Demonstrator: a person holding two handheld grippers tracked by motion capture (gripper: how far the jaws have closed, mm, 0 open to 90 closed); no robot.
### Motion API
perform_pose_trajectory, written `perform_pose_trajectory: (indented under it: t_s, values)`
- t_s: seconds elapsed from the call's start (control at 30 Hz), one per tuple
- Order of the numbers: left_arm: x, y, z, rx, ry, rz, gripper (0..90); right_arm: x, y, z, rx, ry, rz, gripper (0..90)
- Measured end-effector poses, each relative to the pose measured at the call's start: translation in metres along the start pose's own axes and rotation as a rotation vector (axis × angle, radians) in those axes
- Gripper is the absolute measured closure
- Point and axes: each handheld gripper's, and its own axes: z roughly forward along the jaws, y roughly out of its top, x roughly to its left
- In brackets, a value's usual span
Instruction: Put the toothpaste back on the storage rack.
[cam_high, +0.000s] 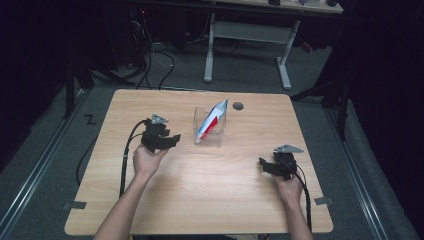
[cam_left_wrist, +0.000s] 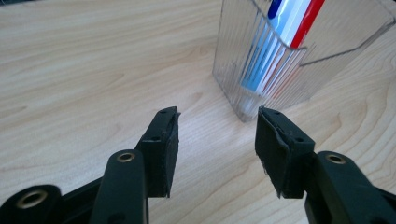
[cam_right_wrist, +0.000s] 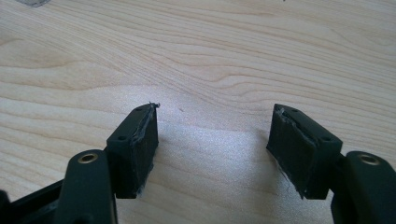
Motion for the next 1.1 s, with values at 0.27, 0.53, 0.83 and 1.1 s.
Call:
perform_pose_trajectory:
  t_s: [0.27,0.53,0.83,1.1]
  values:
    - [0.002,-0.007,-0.001,0.002,0.0,-0.012,49.9,0.0,0.0,0.0,0.0,0.0,0.0,33.2]
    - [0.002,-0.014,0.002,0.017,-0.003,-0.018,49.8,0.0,0.0,0.0,0.0,0.0,-0.001,33.2]
    - [0.003,-0.017,0.003,0.022,-0.008,-0.027,49.6,0.0,0.0,0.0,0.0,0.001,-0.001,33.2]
    - [0.003,-0.019,0.004,0.023,-0.009,-0.029,49.6,0.001,0.0,0.0,0.0,0.001,-0.001,33.1]
